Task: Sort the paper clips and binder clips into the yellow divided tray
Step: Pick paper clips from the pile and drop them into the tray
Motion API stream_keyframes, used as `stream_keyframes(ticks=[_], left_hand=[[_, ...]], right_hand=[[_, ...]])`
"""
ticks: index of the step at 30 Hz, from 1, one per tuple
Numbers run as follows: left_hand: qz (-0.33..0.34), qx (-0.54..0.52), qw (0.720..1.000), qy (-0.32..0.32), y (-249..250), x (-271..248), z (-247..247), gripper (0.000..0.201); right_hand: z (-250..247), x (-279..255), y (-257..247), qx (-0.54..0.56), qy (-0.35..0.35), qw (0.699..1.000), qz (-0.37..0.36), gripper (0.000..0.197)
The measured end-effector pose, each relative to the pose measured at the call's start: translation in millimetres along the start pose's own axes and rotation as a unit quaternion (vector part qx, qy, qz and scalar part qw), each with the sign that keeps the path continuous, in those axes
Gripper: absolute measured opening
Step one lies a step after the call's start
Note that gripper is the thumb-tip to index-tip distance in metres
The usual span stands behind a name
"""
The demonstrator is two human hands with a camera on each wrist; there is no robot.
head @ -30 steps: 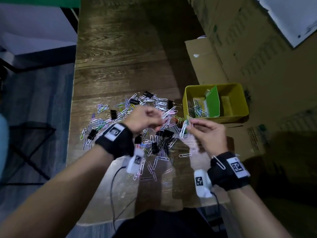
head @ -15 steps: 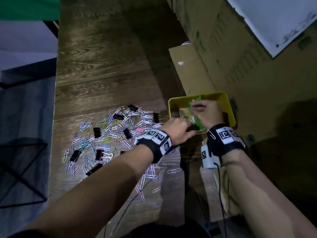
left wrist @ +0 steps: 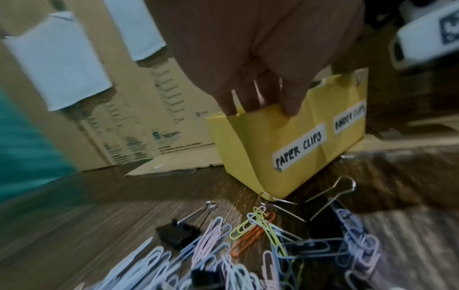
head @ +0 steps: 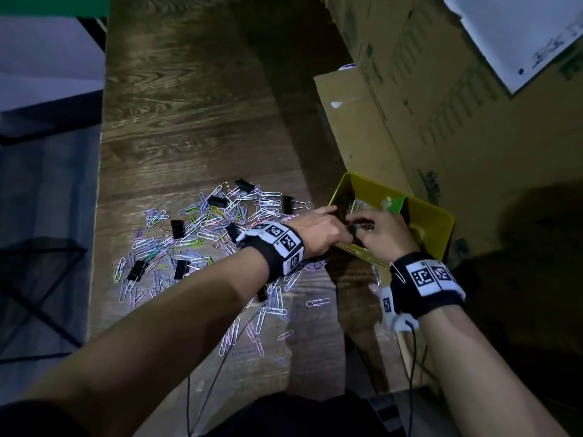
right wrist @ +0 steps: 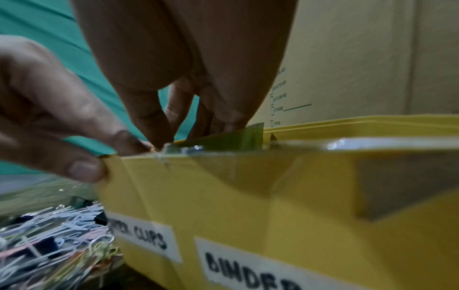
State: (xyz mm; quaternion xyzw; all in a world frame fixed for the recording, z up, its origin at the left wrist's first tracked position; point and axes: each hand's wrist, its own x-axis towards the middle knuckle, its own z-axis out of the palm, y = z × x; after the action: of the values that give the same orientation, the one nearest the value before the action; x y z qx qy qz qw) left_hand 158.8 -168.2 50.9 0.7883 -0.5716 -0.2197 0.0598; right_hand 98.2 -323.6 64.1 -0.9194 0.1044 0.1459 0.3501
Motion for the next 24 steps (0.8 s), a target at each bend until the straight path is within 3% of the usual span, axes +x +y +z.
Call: stream_keyframes(ticks=[2, 3, 5, 8, 10, 12, 14, 16, 20, 22, 24], left_hand=[[0.016, -0.025, 0.993, 0.115, -1, -16, 5, 0.043], [-0.008, -0.051, 0.986, 0.159, -1, -30, 8, 0.042], [-0.093, -0.101, 0.973, 0.184, -2, -67, 17, 0.036], [-0.194, -0.145, 0.963, 0.118, 0, -132, 43, 0.018], [-0.240, -0.160, 0.955, 0.075, 4, -169, 67, 0.018], [-0.297, -0.161, 0.938, 0.076, 10, -201, 96, 0.025], [-0.314, -0.134, 0.936, 0.083, 18, -221, 127, 0.039], [-0.299, -0.081, 0.947, 0.090, 27, -230, 150, 0.052], [-0.319, -0.060, 0.946, -0.009, 46, -243, 172, 0.072], [-0.303, -0.059, 0.951, 0.010, 56, -249, 180, 0.074], [-0.298, -0.041, 0.952, 0.052, 63, -257, 187, 0.064]], right_hand=[[6, -5, -3, 0.008, 0.039, 0.999, -0.021, 0.028], [10, -9, -6, 0.018, 0.063, 0.997, -0.035, 0.026], [19, -17, -19, 0.037, 0.097, 0.992, -0.074, 0.025], [38, -35, -43, 0.075, 0.066, 0.985, -0.140, 0.021], [61, -47, -59, 0.098, -0.039, 0.985, -0.139, 0.020], [93, -54, -72, 0.082, -0.170, 0.975, -0.116, 0.020], [128, -55, -75, 0.037, -0.253, 0.962, -0.101, 0.023], [153, -54, -75, -0.020, -0.267, 0.958, -0.098, 0.027], [171, -55, -76, -0.025, -0.213, 0.974, -0.078, 0.030], [172, -56, -76, -0.032, -0.181, 0.979, -0.088, 0.031], [169, -63, -77, -0.036, -0.151, 0.983, -0.100, 0.030]])
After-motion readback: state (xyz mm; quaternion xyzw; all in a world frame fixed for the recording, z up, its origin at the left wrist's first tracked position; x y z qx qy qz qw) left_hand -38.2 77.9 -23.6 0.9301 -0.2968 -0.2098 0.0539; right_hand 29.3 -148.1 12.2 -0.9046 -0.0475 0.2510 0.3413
